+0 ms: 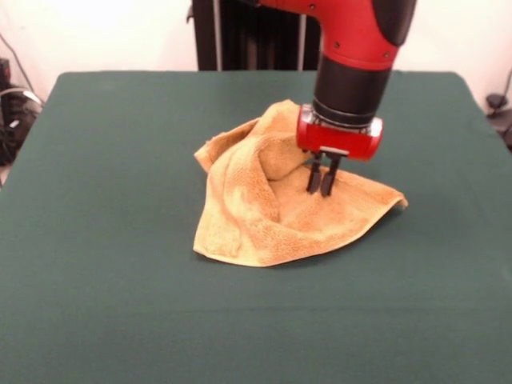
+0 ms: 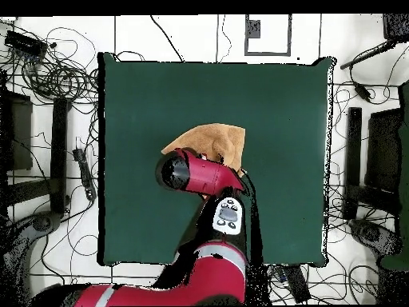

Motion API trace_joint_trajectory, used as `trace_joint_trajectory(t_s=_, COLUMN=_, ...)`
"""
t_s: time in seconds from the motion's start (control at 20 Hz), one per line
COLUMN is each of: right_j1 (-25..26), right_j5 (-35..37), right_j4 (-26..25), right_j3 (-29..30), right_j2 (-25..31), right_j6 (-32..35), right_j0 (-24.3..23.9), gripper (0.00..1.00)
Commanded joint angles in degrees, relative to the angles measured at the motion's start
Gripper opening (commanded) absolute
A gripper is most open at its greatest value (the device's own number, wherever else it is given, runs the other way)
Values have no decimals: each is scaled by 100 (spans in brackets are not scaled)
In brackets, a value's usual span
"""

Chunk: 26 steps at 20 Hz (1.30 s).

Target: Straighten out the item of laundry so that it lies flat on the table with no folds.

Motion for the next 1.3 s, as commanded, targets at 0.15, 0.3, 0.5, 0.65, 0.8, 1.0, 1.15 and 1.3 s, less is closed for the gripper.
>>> trace_joint_trajectory(t_s=0.15, right_j1=393, right_j5=545, right_j4=571, right_j3=-244, right_j2=153, right_j6=1521, right_j0=310, gripper=0)
trace_joint_trajectory(t_s=0.3, right_j1=406, right_j5=391, right_j4=552, right_j3=-142, right_j2=186, right_j6=1430, right_j0=306, gripper=0)
trace_joint_trajectory(t_s=0.5, right_j1=405, right_j5=404, right_j4=519, right_j3=-147, right_j2=209, right_j6=1323, right_j0=277, gripper=0)
trace_joint_trajectory(t_s=0.65, right_j1=378, right_j5=359, right_j4=505, right_j3=-81, right_j2=250, right_j6=1299, right_j0=255, gripper=0)
trace_joint_trajectory(t_s=0.8, right_j1=381, right_j5=341, right_j4=496, right_j3=-66, right_j2=254, right_j6=1287, right_j0=252, gripper=0)
trace_joint_trajectory(t_s=1.0, right_j1=404, right_j5=301, right_j4=509, right_j3=-57, right_j2=253, right_j6=1313, right_j0=260, gripper=0)
trace_joint_trajectory(t_s=1.15, right_j1=424, right_j5=302, right_j4=515, right_j3=-73, right_j2=249, right_j6=1316, right_j0=273, gripper=0)
trace_joint_trajectory(t_s=1.3, right_j1=408, right_j5=304, right_j4=517, right_j3=-45, right_j2=277, right_j6=1310, right_j0=248, gripper=0)
